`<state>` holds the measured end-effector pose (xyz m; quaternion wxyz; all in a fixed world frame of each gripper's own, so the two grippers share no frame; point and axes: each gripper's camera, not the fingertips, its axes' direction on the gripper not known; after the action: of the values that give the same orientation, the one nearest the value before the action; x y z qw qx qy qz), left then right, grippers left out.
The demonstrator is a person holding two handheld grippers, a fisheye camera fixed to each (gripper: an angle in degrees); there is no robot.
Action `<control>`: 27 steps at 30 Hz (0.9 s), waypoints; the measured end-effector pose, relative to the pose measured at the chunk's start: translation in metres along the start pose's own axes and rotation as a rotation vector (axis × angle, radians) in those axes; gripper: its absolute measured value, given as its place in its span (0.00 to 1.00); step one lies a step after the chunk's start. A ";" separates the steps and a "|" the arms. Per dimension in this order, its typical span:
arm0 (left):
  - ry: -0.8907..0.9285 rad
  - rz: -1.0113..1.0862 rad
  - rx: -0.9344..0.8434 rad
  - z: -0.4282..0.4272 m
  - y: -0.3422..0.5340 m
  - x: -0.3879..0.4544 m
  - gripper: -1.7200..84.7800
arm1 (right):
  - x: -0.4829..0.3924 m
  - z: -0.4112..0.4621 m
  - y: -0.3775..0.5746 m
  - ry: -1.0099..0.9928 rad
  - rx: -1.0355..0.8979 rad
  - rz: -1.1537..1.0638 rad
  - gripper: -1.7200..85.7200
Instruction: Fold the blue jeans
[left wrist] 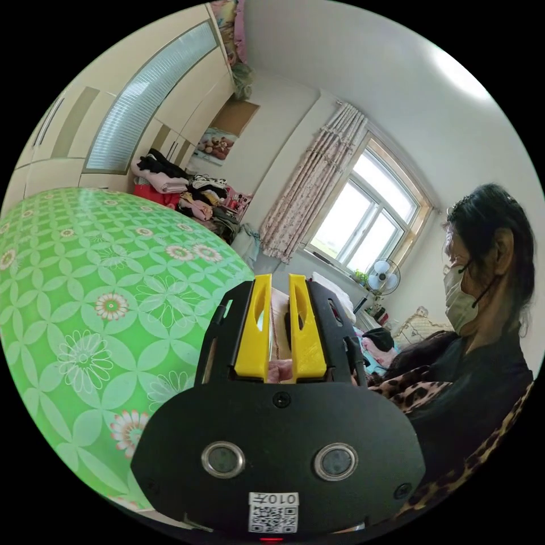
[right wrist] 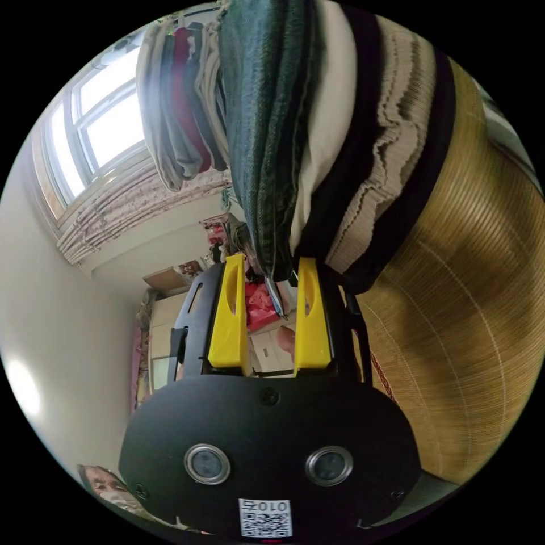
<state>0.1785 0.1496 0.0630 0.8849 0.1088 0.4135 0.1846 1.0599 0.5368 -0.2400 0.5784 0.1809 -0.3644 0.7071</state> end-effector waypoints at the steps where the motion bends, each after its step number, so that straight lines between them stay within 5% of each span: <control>1: 0.001 0.006 -0.004 0.003 0.001 0.001 0.06 | 0.000 0.001 -0.003 0.024 -0.009 0.003 0.15; 12: 0.195 -0.001 -0.046 0.043 0.023 0.014 0.05 | -0.002 -0.076 0.024 0.022 -0.152 -0.219 0.07; 16: 0.196 -0.068 -0.106 0.073 0.039 0.004 0.05 | 0.059 -0.073 0.021 -0.036 -0.291 0.012 0.07; 18: 0.226 -0.078 -0.107 0.080 0.042 0.004 0.05 | 0.066 -0.088 0.033 -0.151 -0.247 -0.048 0.07; 27: 0.213 -0.083 -0.090 0.093 0.051 0.006 0.05 | 0.035 -0.125 0.014 0.058 -0.095 -0.186 0.13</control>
<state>0.2420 0.1947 0.1355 0.8470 0.0317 0.5005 0.1764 1.0578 0.6507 -0.3040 0.6598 0.1660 -0.3624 0.6370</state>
